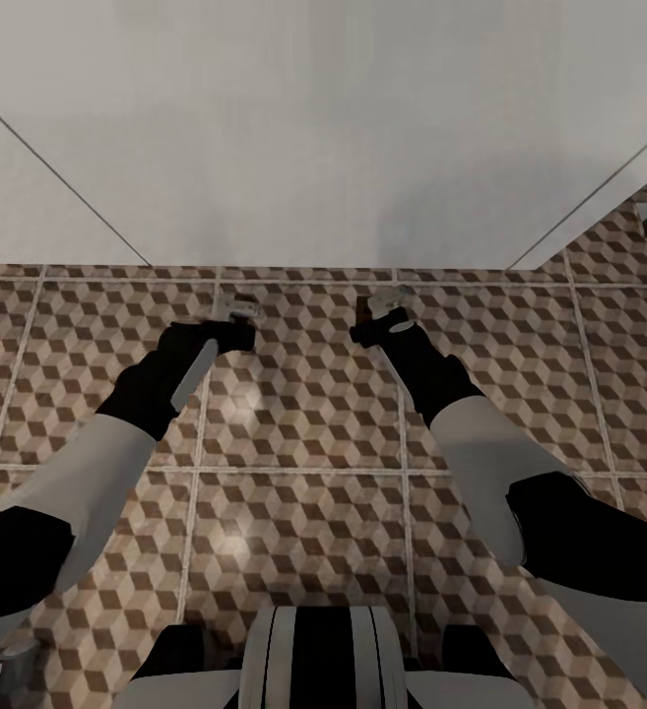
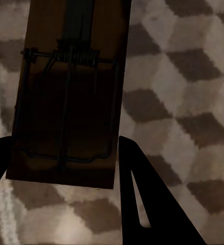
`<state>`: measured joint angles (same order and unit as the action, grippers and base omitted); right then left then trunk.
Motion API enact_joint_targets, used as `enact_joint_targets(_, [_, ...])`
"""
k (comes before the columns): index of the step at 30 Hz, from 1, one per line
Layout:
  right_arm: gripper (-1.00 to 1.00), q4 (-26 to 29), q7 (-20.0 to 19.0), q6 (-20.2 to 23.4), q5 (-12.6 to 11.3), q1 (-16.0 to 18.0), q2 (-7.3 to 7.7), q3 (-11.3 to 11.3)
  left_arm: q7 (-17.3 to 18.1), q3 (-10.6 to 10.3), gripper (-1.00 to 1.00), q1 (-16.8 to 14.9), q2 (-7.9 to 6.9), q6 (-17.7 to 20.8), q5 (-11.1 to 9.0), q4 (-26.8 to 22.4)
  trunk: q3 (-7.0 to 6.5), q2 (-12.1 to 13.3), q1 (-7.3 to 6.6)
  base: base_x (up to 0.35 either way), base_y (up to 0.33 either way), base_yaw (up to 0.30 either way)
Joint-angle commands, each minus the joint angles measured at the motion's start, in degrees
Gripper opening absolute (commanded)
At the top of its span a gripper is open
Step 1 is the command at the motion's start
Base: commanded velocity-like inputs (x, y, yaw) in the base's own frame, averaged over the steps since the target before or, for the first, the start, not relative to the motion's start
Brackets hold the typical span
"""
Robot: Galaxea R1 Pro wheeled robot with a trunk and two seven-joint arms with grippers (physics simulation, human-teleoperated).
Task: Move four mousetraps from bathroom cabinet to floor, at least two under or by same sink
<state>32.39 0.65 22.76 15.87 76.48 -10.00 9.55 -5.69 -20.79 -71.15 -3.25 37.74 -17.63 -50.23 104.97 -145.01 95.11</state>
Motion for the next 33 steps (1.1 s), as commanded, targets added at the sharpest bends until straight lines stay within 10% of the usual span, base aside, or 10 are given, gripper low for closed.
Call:
enact_joint_targets(1, [-1.00,0.07,-0.20,0.35,0.22,0.02,0.00,0.12,-0.63,-0.53,-1.00,-0.04,0.13,-1.42,-0.39,1.05,0.03,-0.01,-0.01,0.000,0.000,0.000])
enact_joint_targets(33, [-1.00,0.12,-0.47,0.26,0.22,-0.11,0.00,0.18,-0.78,-0.73,-1.00,-0.04,5.08,-13.72,-0.22,18.01,0.03,-0.01,-0.01,0.000,0.000,0.000])
